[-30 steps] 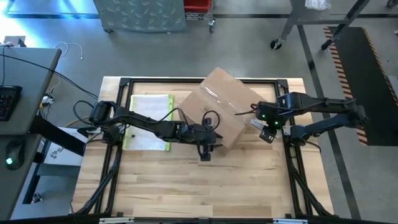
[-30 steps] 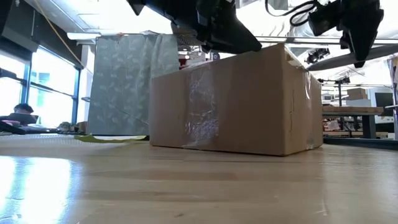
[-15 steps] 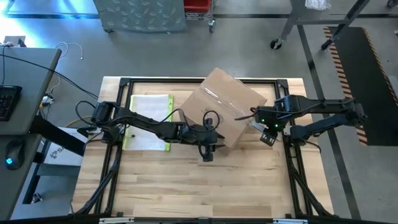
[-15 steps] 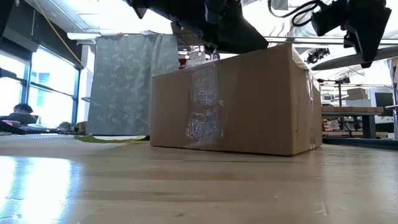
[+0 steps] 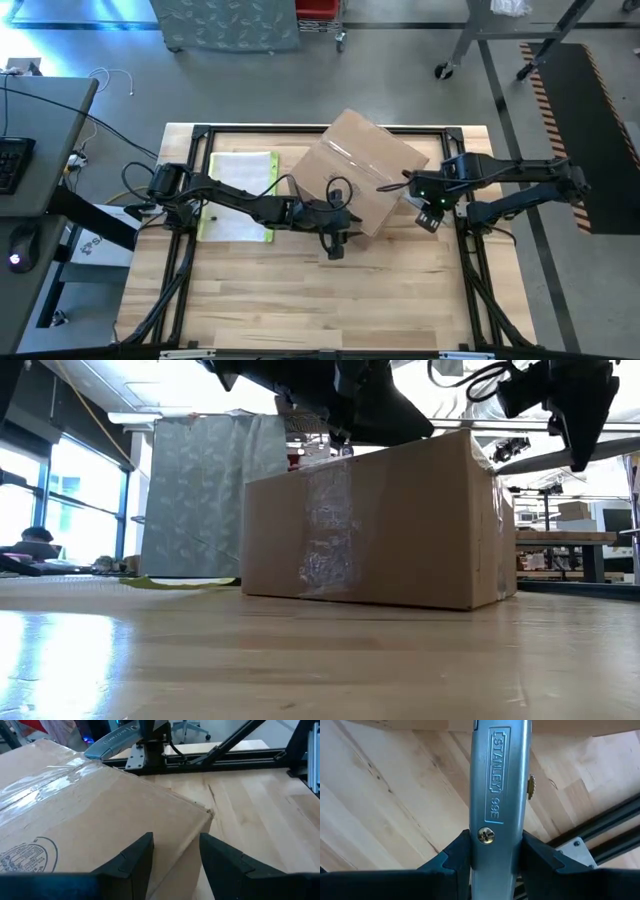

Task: Unpack boxes
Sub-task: Open the cardboard box using the silver cutter

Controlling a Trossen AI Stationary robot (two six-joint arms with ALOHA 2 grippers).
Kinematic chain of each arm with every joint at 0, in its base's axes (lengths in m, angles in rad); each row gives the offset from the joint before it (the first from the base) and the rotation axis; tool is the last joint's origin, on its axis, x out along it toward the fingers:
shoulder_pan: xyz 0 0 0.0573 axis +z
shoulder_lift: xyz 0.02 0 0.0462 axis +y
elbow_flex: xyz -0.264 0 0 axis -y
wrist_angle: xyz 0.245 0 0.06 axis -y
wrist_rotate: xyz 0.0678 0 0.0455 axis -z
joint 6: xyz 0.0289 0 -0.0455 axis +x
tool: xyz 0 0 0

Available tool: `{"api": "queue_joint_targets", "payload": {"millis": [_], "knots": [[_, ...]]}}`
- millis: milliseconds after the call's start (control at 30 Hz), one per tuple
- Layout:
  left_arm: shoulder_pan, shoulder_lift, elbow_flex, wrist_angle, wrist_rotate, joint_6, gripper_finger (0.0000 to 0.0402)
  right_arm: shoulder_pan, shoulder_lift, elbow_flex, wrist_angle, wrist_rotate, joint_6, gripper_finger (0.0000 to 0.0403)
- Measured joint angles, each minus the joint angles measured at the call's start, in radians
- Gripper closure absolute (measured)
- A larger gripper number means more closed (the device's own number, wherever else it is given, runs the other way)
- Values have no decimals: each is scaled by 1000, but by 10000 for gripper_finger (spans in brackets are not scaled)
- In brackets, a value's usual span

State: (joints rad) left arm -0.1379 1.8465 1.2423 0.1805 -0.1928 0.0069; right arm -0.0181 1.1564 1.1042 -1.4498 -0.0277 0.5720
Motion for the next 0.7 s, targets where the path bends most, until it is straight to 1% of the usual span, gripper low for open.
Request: {"api": "queue_joint_targets", "payload": {"millis": [367,533,700], "knots": [[-2,75,2,133,-18,-13,257,0,60,0,33,-28,-114,289],[6,85,2,151,-20,-14,257,-1,60,0,42,-35,-199,289],[18,86,2,173,-26,-18,257,-2,60,0,48,-90,-262,289]]}}
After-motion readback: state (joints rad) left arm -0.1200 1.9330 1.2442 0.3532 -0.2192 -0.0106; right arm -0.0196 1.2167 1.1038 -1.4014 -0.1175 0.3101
